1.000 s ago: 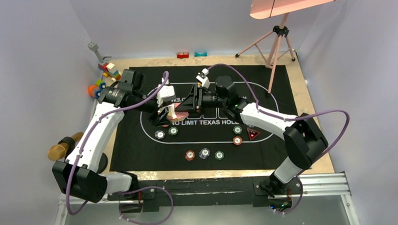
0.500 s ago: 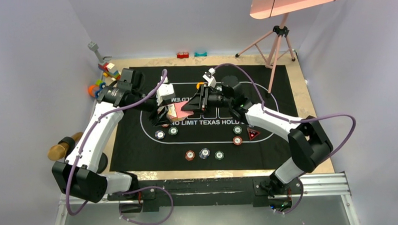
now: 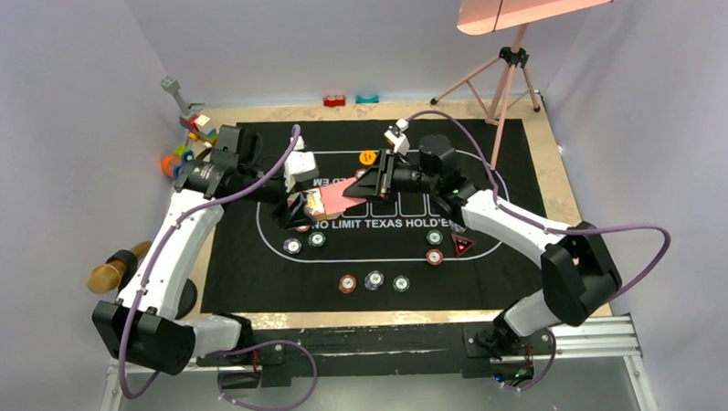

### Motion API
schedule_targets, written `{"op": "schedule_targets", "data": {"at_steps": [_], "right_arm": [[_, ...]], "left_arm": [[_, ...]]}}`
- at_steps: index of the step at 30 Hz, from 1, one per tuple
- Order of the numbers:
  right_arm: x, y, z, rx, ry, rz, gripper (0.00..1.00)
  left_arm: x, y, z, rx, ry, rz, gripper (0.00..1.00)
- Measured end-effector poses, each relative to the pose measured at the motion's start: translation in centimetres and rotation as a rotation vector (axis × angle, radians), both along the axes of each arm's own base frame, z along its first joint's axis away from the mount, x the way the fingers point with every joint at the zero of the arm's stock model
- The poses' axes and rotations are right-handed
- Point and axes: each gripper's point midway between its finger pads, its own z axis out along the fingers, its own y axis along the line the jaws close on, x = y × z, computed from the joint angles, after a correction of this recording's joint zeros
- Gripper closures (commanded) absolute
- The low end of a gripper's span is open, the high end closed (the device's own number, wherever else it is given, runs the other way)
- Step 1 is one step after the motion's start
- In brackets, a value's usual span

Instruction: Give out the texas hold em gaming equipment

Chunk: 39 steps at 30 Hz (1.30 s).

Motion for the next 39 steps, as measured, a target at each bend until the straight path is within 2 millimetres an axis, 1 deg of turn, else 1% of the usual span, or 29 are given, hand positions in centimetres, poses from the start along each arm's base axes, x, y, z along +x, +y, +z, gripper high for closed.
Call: {"op": "schedule_targets", "data": {"at_steps": [3,7,14,18,22,25,28,30,31,32,34,36,38,39], "right_arm": [[0.1,-0.4,0.2,-0.004,-0.008,-0.008,0.75],[0.2,-0.9,0.2,-0.015,-0.012,-0.015,0.81],[0.0,-2.2,1.4,-0.017,-0.042,-0.034,1.00],[0.3,-3.5,2.9,-0.004,-0.074,-0.065,1.00],[0.8,-4.8,4.0,0.007,-0.096,-0.100,1.00],[1.7,-6.2,4.3,0.004,-0.104,-0.140,1.00],[3.1,-8.0,4.2,-0.007,-0.110,-0.193,1.00],[4.2,-9.0,3.6,-0.018,-0.105,-0.226,1.00],[4.7,-9.3,3.0,-0.029,-0.097,-0.235,1.00],[5.4,-9.4,2.1,-0.039,-0.086,-0.241,1.00],[6.5,-8.9,0.1,-0.057,-0.054,-0.235,1.00],[7.4,-7.3,-3.3,-0.093,0.011,-0.204,1.00],[7.7,-4.7,-6.9,-0.138,0.077,-0.146,1.00],[7.8,-3.5,-8.2,-0.155,0.098,-0.117,1.00]], "left_arm": [[-0.1,0.1,0.1,-0.008,0.000,0.007,0.47],[0.0,0.1,0.3,-0.016,-0.001,0.013,0.47],[-0.2,0.1,-0.1,-0.023,0.013,0.017,0.48],[-0.3,0.0,-0.2,-0.028,0.023,0.019,0.48],[-0.2,0.1,-0.1,-0.031,0.021,0.024,0.48],[0.0,0.3,-0.1,-0.033,0.022,0.033,0.50],[0.1,0.5,-0.1,-0.033,0.023,0.042,0.54],[0.0,0.7,-0.1,-0.032,0.027,0.046,0.55],[-0.1,0.7,-0.1,-0.031,0.030,0.047,0.55],[-0.2,0.8,-0.1,-0.030,0.033,0.047,0.55],[-0.3,0.8,0.1,-0.031,0.037,0.047,0.57],[-0.5,0.8,0.3,-0.034,0.037,0.045,0.59],[-0.8,0.8,0.6,-0.040,0.037,0.042,0.62],[-1.0,0.8,0.7,-0.043,0.038,0.040,0.64]]}}
